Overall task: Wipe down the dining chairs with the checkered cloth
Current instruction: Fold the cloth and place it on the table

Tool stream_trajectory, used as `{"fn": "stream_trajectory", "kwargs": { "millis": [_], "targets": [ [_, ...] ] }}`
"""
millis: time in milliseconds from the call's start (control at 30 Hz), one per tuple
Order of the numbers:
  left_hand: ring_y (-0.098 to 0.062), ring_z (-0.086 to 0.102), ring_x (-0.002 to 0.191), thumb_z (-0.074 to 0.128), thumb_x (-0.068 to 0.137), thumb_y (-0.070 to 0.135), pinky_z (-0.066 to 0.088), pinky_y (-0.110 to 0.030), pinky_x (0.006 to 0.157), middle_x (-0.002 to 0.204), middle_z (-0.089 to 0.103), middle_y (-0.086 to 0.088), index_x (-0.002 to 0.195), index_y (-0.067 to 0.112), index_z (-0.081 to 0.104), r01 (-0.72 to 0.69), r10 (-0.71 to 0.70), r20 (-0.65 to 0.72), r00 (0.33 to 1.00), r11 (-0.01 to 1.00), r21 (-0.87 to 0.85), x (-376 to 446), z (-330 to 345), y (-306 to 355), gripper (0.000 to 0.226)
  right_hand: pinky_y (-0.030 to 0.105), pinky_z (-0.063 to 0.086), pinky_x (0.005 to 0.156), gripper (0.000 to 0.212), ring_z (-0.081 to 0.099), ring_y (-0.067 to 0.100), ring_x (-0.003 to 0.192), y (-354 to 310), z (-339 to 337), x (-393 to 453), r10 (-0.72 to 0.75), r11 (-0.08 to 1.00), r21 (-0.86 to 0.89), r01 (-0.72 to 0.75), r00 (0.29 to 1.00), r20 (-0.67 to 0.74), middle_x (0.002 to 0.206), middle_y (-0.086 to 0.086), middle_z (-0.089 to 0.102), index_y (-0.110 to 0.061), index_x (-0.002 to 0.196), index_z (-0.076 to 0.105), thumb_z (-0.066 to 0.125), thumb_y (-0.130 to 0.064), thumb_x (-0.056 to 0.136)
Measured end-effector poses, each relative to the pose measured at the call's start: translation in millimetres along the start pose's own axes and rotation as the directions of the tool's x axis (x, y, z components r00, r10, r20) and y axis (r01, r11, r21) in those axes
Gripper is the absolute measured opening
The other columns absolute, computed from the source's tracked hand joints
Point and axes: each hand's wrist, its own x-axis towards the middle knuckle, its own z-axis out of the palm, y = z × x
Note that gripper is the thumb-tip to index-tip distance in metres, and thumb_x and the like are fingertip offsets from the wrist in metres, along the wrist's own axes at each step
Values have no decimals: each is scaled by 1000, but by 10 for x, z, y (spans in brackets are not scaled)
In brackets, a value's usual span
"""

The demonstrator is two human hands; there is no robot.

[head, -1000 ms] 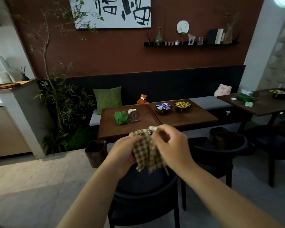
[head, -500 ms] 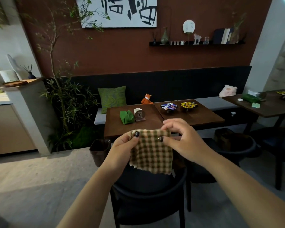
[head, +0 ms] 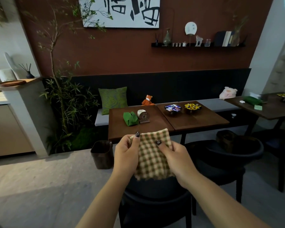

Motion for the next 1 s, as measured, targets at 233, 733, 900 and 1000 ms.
{"fn": "stream_trajectory", "kwargs": {
  "millis": [233, 733, 900, 1000],
  "targets": [
    [-19, 66, 93, 52, 97, 43, 55, -37, 83, 99, 70, -2, 99, 17, 66, 409, -406, 72, 911, 912, -28, 300, 255, -627, 30, 14, 46, 52, 26, 62, 4, 64, 452, 79, 456, -164, 942, -322, 90, 963, -212, 73, -3, 66, -15, 79, 62, 64, -38, 89],
    [-5, 56, 70, 42, 101, 42, 35, -20, 51, 82, 61, 8, 90, 20, 52, 564, -587, -61, 807, 736, 375, 2514, 1743, -2610, 27, 37, 53, 75, 17, 67, 23, 87, 2003, -694, 3507, 521, 834, -197, -515, 853, -26, 98, 12, 69, -17, 101, 63, 50, -26, 97],
    [-7, 58, 71, 49, 98, 24, 40, -21, 50, 84, 61, 8, 108, 21, 49, 628, -646, -120, 754, 655, 420, 3416, 2245, -3137, 10, 39, 55, 84, 14, 65, 15, 85, 2360, -802, 4724, 614, 757, -315, -572, 788, 45, 96, -2, 65, -26, 103, 53, 55, -19, 91],
    [-7, 58, 69, 50, 98, 21, 47, -25, 54, 80, 58, 11, 109, 24, 45, 565, -571, -123, 812, 714, 414, 3993, 2445, -3241, 12, 39, 56, 81, 27, 64, 14, 88, 2379, -828, 5392, 540, 801, -329, -500, 840, 39, 101, -5, 63, -25, 113, 52, 57, -15, 88]
  ]
}}
